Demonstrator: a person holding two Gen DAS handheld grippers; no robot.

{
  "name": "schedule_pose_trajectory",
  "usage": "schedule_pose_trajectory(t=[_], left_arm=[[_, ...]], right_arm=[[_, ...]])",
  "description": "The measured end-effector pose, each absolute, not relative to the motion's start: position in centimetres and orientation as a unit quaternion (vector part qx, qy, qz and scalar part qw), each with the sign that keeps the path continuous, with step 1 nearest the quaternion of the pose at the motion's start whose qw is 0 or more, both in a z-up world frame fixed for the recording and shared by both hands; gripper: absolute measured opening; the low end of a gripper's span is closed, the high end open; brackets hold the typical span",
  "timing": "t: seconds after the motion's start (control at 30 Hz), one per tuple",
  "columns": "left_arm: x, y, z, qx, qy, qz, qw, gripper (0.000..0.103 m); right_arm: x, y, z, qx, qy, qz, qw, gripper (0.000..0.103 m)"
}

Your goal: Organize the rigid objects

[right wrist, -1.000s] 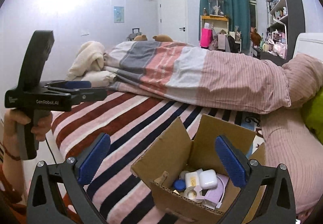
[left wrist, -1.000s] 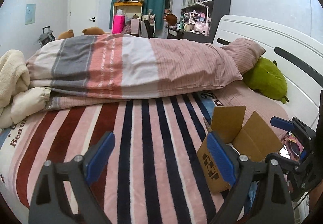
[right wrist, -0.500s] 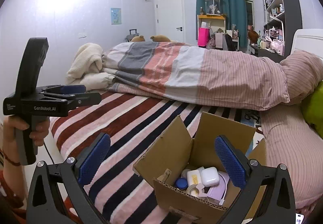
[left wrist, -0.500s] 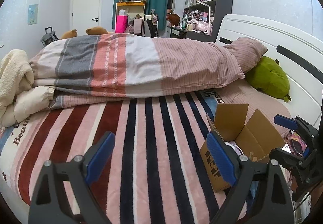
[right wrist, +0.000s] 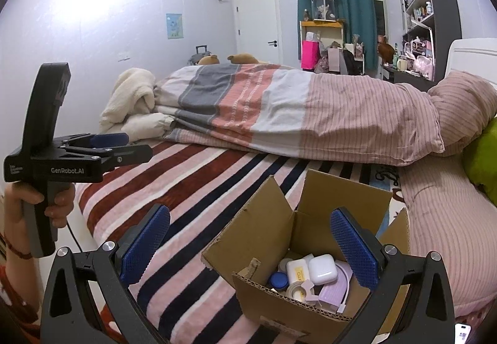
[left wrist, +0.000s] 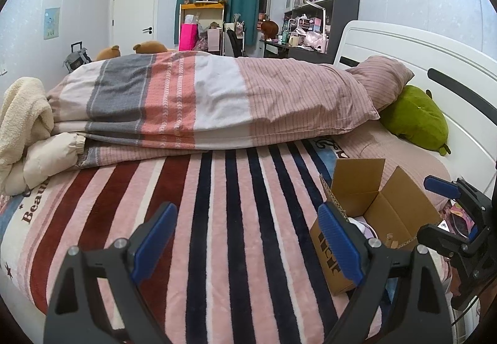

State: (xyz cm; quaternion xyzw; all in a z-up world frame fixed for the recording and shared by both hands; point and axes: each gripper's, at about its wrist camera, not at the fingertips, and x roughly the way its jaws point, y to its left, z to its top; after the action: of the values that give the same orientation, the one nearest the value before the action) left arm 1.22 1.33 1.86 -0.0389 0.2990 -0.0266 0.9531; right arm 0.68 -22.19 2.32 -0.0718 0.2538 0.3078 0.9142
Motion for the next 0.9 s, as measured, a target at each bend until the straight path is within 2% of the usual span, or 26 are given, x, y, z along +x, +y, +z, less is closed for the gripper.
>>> schedule_pose_trajectory(t=[0.9], left_arm=[[1.39, 1.45, 1.93, -0.037, 0.3, -0.028, 0.953, 0.091]], right_arm=[[0.05, -21.9, 2.08, -0.063, 0.258, 0.297, 0.917, 0.103]])
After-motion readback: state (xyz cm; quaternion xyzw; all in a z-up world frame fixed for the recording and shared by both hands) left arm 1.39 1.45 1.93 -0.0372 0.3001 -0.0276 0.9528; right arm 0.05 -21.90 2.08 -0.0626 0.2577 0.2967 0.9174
